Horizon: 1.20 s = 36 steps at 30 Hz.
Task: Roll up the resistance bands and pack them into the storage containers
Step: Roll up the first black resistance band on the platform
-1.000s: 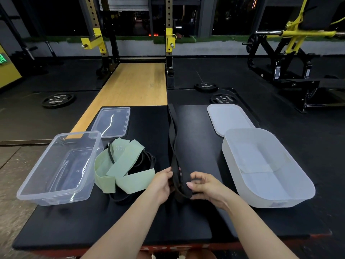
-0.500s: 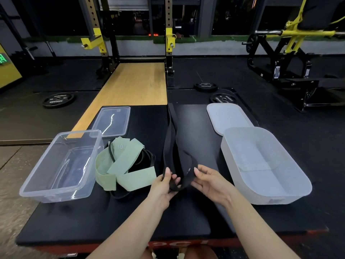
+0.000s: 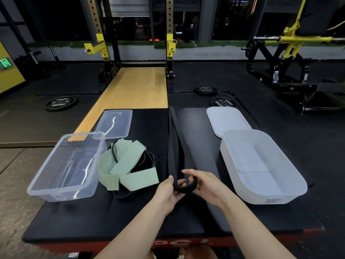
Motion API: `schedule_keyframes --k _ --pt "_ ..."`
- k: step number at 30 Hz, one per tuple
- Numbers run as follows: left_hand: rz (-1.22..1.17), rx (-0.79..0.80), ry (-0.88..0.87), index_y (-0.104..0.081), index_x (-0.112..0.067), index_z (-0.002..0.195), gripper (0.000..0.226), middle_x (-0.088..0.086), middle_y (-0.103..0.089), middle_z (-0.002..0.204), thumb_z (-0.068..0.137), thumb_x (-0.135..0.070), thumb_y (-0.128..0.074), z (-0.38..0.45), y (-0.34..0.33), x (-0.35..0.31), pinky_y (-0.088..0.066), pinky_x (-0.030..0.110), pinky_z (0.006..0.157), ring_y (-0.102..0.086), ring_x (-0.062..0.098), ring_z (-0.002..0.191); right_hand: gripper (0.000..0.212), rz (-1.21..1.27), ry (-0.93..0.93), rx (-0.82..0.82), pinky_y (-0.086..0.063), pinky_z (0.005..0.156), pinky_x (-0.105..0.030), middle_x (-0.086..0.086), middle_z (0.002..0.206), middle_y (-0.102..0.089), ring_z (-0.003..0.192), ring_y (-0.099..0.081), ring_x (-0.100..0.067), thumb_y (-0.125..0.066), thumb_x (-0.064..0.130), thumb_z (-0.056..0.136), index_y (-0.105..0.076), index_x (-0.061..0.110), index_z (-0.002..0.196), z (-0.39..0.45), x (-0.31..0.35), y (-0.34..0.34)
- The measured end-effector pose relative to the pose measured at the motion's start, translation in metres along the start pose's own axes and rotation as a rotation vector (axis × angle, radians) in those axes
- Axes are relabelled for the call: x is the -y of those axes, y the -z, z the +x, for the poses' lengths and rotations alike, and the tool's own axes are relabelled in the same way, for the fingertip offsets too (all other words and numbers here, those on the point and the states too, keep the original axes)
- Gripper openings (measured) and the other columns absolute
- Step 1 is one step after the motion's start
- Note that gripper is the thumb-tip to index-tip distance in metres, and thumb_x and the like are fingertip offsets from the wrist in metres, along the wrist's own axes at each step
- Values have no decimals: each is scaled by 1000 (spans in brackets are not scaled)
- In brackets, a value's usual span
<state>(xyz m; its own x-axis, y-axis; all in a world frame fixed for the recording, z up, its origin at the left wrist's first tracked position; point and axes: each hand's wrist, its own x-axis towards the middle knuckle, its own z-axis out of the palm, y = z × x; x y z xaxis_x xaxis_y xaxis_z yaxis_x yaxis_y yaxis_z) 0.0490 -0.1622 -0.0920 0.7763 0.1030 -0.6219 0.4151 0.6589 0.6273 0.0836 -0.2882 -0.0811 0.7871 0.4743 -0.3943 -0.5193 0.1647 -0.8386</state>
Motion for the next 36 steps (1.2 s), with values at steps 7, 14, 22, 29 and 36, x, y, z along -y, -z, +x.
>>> schedule_keyframes --k 7,14,22,29,36 --pt "73 68 -22 -56 -7 111 28 9 -64 90 103 -19 -32 1 1 0 -51 30 69 -60 17 75 24 -44 43 18 -49 70 -24 0 73 -58 71 -54 -13 -48 15 98 -68 8 110 3 0 -2" --pt "-30 45 -1 -62 -9 107 24 8 -68 98 99 -21 -43 5 9 4 -49 27 72 -63 17 87 14 -135 117 -49 -52 72 -22 -6 89 -72 82 -67 -12 -59 14 92 -68 8 101 2 4 0" --pt "-230 -14 -13 -62 -5 96 21 8 -65 96 98 -17 -44 2 8 3 -52 22 71 -61 15 87 17 -12 102 -144 -55 67 -22 -7 92 -74 84 -71 -15 -63 11 88 -66 2 102 -3 6 3" --pt "-474 41 22 -56 -1 108 17 10 -60 90 98 -9 -44 -1 8 5 -57 22 56 -55 12 74 12 287 157 -158 -57 64 -21 -4 86 -75 82 -72 -12 -57 9 92 -65 2 98 -9 14 -4" --pt "26 -4 -86 -58 -3 109 26 13 -64 94 101 -18 -38 -5 7 -1 -51 32 74 -61 22 84 15 70 108 -90 -58 76 -27 -4 87 -75 81 -71 -12 -56 14 93 -68 5 94 -14 11 -11"
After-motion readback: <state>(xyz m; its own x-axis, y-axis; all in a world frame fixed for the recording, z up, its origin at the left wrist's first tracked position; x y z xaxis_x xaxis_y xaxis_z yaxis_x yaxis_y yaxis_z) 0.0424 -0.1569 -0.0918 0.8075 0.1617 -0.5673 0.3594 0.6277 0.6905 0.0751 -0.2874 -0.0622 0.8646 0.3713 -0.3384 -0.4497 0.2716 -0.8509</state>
